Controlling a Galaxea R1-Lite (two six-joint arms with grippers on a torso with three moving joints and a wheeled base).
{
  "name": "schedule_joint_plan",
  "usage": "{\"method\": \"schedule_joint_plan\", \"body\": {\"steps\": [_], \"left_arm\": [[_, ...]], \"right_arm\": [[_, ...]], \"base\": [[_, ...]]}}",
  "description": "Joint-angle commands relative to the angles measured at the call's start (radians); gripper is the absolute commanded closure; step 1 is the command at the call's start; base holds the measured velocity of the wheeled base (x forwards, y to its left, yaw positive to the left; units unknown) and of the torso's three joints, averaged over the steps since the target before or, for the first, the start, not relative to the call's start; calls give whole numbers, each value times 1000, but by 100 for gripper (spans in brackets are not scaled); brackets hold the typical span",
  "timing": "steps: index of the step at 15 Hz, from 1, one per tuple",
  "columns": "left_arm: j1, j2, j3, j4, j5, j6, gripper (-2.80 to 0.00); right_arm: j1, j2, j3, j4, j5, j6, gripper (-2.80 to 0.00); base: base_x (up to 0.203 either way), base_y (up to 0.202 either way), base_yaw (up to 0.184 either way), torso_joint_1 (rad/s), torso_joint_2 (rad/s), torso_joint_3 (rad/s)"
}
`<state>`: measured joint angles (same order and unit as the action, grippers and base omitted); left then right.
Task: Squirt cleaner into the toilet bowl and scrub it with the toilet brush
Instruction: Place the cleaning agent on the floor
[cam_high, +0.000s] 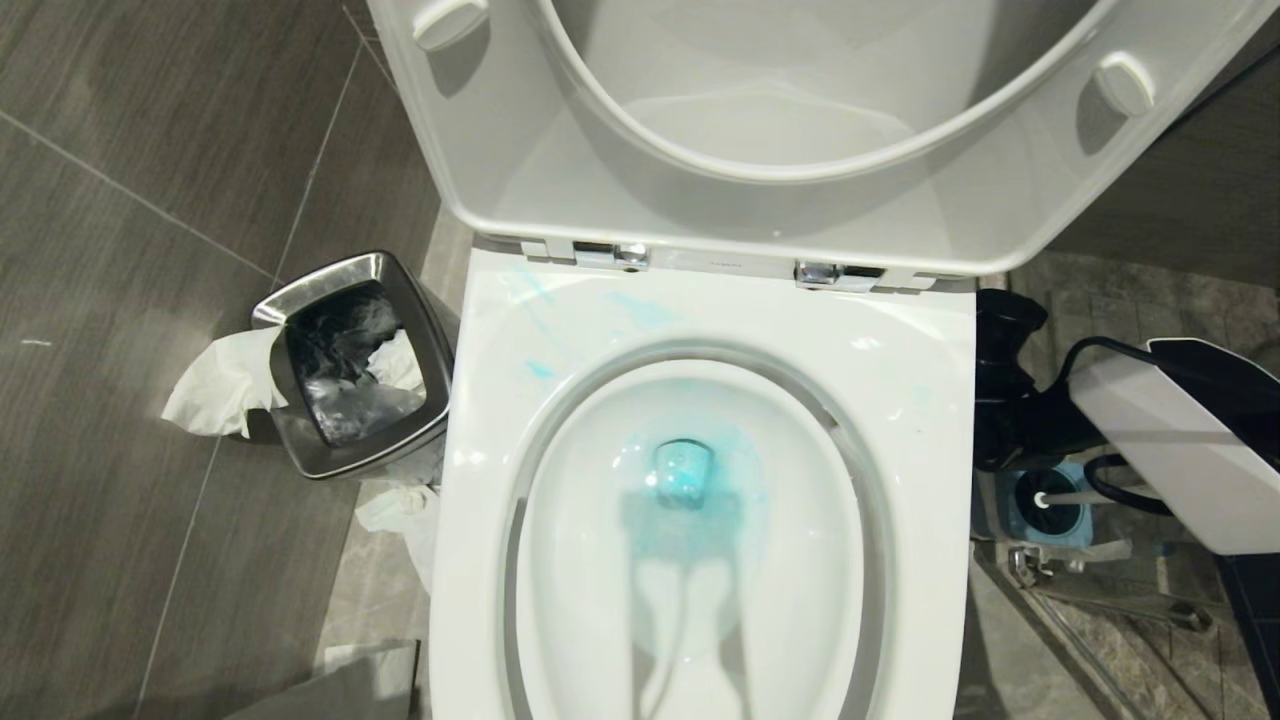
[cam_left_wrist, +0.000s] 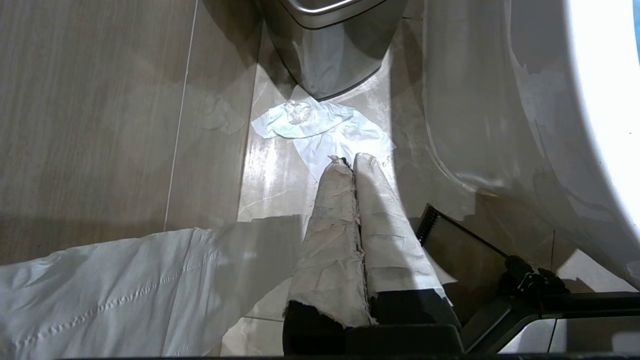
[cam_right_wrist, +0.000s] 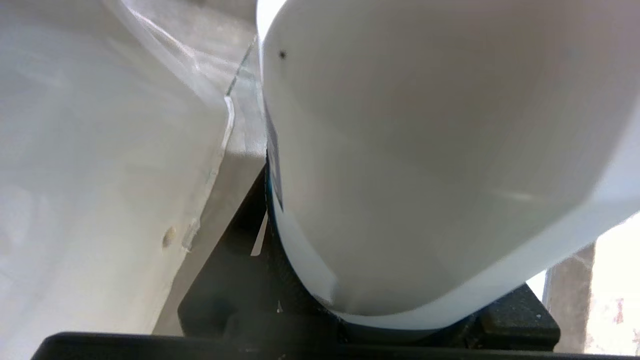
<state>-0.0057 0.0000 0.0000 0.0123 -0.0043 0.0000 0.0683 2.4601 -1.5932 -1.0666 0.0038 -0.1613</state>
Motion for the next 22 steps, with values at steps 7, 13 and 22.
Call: {"method": "schedule_joint_plan", "body": {"steps": [7, 13, 22], "left_arm": [[0, 2, 0, 0, 0, 0, 0], [0, 2, 0, 0, 0, 0, 0], [0, 2, 0, 0, 0, 0, 0]], "right_arm": [[13, 28, -5, 0, 1, 0, 0], [25, 42, -37, -1, 2, 0, 0], [28, 51, -42, -3, 5, -1, 0]], "base": [[0, 0, 0, 0, 0, 0], [0, 0, 0, 0, 0, 0], [0, 0, 0, 0, 0, 0]]}}
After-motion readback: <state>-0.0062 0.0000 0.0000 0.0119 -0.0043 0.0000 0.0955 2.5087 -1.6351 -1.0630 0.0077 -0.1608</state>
